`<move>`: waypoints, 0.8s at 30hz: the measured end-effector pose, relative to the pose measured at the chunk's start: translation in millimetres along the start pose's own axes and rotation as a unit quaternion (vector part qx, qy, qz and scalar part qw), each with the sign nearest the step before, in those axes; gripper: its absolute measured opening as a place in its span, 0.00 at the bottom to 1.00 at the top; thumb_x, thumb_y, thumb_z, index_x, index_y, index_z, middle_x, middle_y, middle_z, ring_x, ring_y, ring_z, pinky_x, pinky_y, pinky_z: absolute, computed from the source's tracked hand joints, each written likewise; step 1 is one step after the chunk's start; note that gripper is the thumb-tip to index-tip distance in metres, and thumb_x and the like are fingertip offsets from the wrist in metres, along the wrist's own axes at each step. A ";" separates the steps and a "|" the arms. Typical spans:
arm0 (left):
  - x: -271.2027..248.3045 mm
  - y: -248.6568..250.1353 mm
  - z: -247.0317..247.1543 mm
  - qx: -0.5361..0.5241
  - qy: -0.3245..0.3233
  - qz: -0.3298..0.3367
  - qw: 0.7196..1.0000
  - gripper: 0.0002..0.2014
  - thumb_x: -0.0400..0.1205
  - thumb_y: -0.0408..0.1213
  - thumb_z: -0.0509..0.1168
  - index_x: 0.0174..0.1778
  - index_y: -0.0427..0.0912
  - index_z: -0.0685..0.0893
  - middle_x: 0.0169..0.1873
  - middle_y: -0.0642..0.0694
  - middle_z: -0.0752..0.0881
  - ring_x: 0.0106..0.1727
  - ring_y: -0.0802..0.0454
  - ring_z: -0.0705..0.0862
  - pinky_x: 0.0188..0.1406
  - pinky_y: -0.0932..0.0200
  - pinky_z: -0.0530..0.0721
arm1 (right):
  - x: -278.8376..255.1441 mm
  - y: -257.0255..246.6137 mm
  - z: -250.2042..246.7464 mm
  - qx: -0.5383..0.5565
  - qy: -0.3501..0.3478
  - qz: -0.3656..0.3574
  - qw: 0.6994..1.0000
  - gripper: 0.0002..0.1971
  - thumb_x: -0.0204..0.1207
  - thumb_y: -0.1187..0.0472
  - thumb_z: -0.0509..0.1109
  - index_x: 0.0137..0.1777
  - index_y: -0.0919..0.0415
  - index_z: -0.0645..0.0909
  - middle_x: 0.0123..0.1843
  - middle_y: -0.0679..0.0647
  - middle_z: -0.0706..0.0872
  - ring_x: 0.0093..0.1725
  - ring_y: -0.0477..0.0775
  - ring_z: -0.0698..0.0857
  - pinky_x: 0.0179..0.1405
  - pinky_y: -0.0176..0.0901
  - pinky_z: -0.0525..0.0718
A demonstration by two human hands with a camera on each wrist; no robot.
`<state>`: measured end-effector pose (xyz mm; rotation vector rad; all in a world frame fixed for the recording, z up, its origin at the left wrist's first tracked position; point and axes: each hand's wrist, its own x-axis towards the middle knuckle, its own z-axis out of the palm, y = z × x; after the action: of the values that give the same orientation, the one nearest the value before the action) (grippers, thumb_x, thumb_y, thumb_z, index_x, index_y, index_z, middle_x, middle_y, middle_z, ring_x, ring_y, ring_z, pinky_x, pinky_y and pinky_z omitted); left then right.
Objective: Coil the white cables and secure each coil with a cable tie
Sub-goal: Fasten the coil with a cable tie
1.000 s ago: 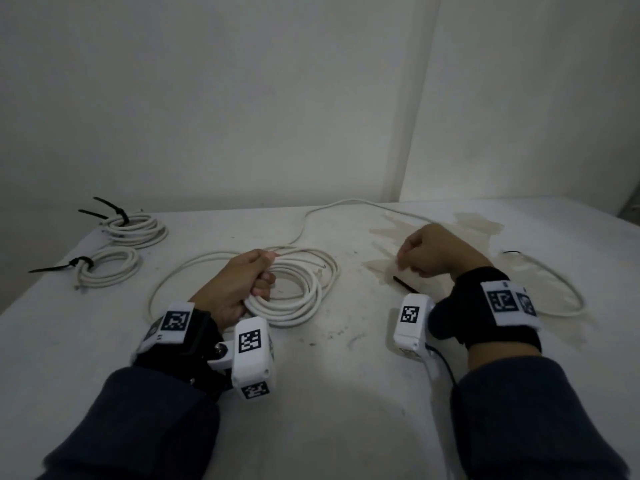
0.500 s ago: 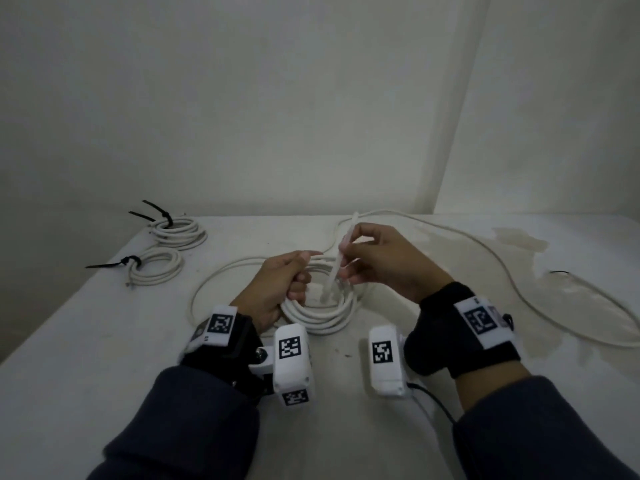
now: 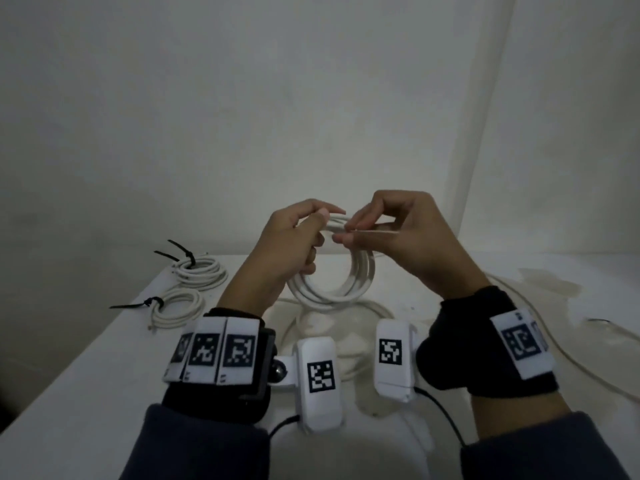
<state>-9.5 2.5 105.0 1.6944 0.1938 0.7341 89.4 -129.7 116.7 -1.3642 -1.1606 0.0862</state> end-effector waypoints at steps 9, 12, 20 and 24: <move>-1.1 7.6 -8.1 0.022 -0.016 0.013 1.000 0.14 0.89 0.37 0.53 0.47 0.41 0.84 0.19 0.56 0.68 0.17 0.61 0.60 0.16 0.70 0.62 | 16.3 1.3 7.2 -0.190 0.037 -0.109 0.975 0.10 0.62 0.57 0.82 0.32 0.50 0.82 0.42 0.47 0.90 0.43 0.47 0.85 0.42 0.32 0.75; -1.5 10.0 -4.6 -0.035 -0.029 -0.007 0.999 0.13 0.89 0.34 0.51 0.49 0.39 0.82 0.23 0.51 0.64 0.19 0.59 0.57 0.17 0.69 0.56 | 16.0 7.5 6.7 -0.177 0.013 -0.128 0.976 0.12 0.64 0.58 0.78 0.32 0.47 0.76 0.51 0.46 0.89 0.53 0.47 0.87 0.51 0.45 0.84; 0.9 14.8 10.5 -0.107 0.060 -0.037 0.992 0.09 0.84 0.31 0.54 0.41 0.42 0.76 0.17 0.52 0.67 0.15 0.59 0.58 0.15 0.71 0.56 | 15.2 4.4 4.5 -0.151 0.024 -0.183 0.971 0.14 0.66 0.66 0.76 0.31 0.50 0.74 0.46 0.49 0.90 0.49 0.46 0.90 0.50 0.44 0.87; -2.2 19.8 11.9 -0.102 0.058 -0.018 0.993 0.09 0.84 0.30 0.54 0.39 0.43 0.73 0.17 0.51 0.67 0.16 0.58 0.58 0.16 0.69 0.56 | 14.0 3.0 6.5 -0.148 0.003 -0.166 0.975 0.12 0.69 0.66 0.73 0.35 0.53 0.72 0.52 0.49 0.90 0.53 0.46 0.89 0.54 0.45 0.87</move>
<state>-9.6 -13.7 121.6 1.4535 0.2211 0.7985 93.5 -115.2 121.1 -1.4048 -1.4229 -0.3443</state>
